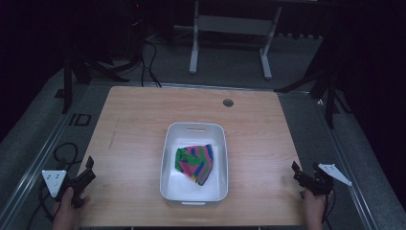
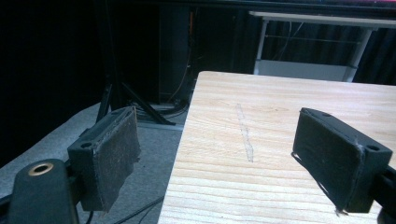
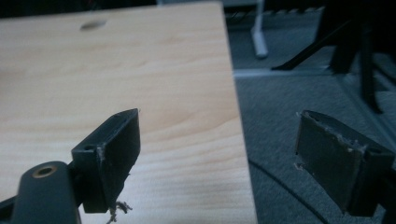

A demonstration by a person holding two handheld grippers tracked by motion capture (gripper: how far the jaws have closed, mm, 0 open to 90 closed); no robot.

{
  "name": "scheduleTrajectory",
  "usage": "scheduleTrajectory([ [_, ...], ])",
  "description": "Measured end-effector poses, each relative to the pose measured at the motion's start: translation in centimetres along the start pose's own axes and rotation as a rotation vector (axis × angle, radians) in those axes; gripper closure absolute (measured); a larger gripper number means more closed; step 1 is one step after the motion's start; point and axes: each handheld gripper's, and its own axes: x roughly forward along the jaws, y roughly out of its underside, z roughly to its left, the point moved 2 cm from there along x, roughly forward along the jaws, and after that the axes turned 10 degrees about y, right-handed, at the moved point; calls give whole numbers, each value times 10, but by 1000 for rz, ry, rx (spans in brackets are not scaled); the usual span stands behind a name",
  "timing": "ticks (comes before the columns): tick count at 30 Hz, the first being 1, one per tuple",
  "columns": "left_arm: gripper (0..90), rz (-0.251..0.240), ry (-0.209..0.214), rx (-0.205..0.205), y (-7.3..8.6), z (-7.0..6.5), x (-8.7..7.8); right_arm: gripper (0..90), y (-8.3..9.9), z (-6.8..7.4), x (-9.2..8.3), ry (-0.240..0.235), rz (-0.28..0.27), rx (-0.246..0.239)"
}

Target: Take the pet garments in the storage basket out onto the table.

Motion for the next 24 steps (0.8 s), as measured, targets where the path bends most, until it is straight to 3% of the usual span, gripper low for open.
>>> scheduleTrajectory([
  [2, 152, 0, 3, -6, 0, 0, 0, 141, -1, -2, 4, -61, 49, -22],
  [3, 151, 0, 3, -6, 0, 0, 0, 141, -1, -2, 4, -61, 49, -22],
  [4, 151, 0, 2, -11, 0, 1, 0, 142, -1, -2, 7, -144, 89, -53],
  [5, 152, 0, 2, -11, 0, 1, 0, 142, -1, -2, 7, -144, 89, -53],
  [9, 151, 3, 6, -18, 0, 2, 0, 143, -1, 1, 10, -334, 153, -191],
  [11, 151, 7, 13, -9, 0, 1, 0, 143, -2, 5, 10, -397, 170, -280],
  [14, 151, 8, 15, -5, 0, 0, 0, 146, -7, 9, 8, -500, 217, -336],
  [16, 151, 8, 17, -6, 0, 0, 0, 146, -9, 10, 7, -521, 234, -358],
  [17, 151, 9, 20, -8, 0, 1, 0, 146, -14, 18, 5, -588, 306, -419],
  [21, 152, 9, 21, -10, 0, 1, 0, 145, -18, 27, 3, -643, 336, -459],
  [24, 152, 8, 24, -7, 0, 0, 0, 145, -21, 39, 2, -693, 360, -537],
])
